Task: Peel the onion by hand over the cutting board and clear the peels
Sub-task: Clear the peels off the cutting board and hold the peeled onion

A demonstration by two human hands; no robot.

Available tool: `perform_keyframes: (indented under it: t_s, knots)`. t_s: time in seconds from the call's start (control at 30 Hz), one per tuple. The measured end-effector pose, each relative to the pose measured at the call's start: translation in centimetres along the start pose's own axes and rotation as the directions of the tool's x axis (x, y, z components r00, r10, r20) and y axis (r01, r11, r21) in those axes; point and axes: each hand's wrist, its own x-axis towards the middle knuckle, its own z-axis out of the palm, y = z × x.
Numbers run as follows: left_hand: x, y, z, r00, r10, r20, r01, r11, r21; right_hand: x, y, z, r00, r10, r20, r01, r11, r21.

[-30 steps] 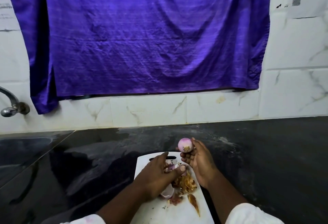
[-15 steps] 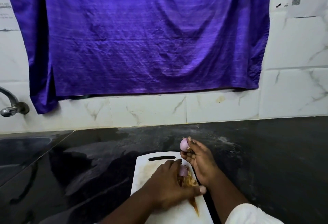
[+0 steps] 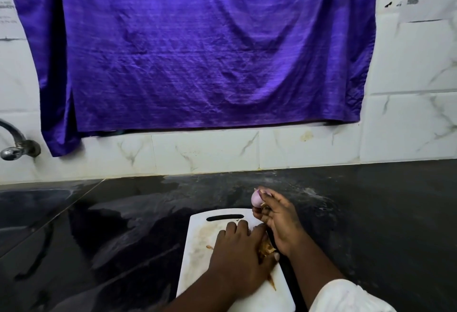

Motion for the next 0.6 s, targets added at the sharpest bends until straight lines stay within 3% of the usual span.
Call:
perform_keyframes:
  t_s: [0.37, 0.6]
  knots:
    - [-0.2, 0.1, -0.5, 0.999, -0.001, -0.046, -0.002, 0.997, -0.072, -0.2, 0.0, 0.1, 0.988, -0.089, 0.130, 0.090, 0.996, -0.004]
    - [-0.8, -0.1, -1.6, 0.998, 0.025, -0.062, -0.030, 0.995, -0.092, -3.3, -1.2, 0.4, 0.977, -0.063, 0.206, 0.068, 0.998, -0.015]
